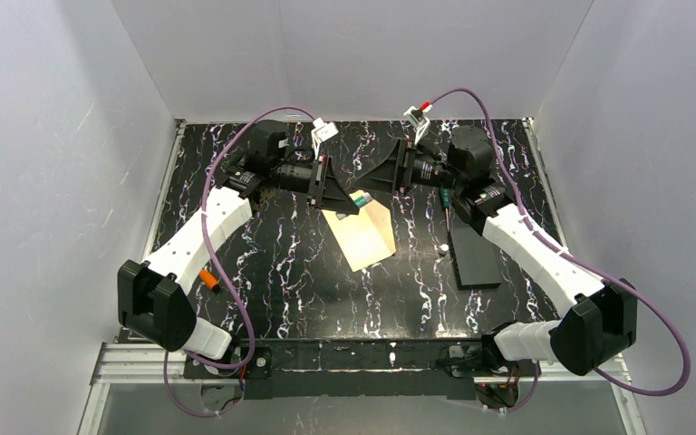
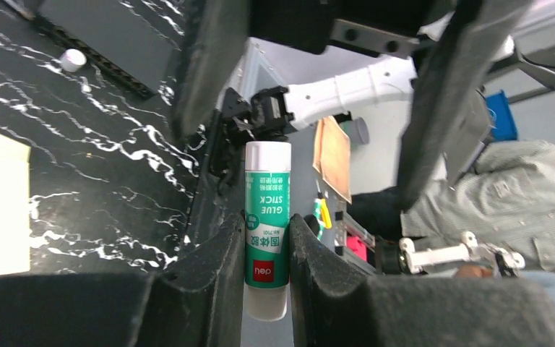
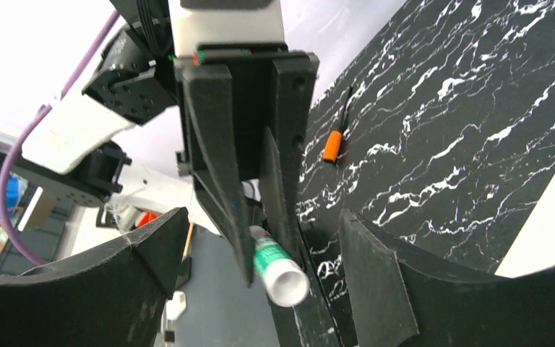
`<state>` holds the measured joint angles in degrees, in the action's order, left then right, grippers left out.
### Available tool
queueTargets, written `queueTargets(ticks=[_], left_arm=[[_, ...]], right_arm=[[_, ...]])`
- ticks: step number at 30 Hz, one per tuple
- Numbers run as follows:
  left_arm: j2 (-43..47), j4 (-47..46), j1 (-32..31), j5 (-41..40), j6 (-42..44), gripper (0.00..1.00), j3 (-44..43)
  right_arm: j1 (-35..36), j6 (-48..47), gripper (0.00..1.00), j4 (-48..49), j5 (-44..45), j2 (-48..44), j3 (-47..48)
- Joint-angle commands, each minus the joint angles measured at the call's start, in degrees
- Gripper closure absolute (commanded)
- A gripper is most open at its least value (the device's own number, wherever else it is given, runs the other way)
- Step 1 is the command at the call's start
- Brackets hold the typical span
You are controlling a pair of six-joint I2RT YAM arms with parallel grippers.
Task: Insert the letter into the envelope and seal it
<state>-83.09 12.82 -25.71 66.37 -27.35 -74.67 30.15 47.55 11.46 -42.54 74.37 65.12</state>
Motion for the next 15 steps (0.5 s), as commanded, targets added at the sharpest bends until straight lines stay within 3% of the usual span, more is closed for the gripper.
queueTargets(ticks=[1,3,7,10,13,15], left_arm=[[2.4,-7.2,0.0,9.3,-6.3,1.0,1.0],[2.5,-9.6,0.0,9.9,-7.7,1.0,1.4],[2.4,-10.4,0.6,10.1,-7.6,1.0,1.2],[2.5,-10.2,1.5,9.8,-7.2,1.0,1.0],[2.6,-11.2,2.0,8.9,-7.4,1.0,1.1],[2.8,-12.1,2.1,8.6,-7.5,1.0,1.1]], right_arm=[[0.0,-8.1,0.15,-5.2,-3.6,-2.1,3.0],[0.0,-7.1,0.18,-3.8,-4.4,-2.4,2.4],[0.0,2.9,0.42,9.4,-7.5,-3.4,-2.5],[0.0,5.6,0.55,11.9,-7.4,-4.3,-4.1],[0.0,7.3,0.57,13.1,-7.5,-4.9,-4.9],[0.0,7.6,0.52,13.1,-7.5,-5.1,-5.0]])
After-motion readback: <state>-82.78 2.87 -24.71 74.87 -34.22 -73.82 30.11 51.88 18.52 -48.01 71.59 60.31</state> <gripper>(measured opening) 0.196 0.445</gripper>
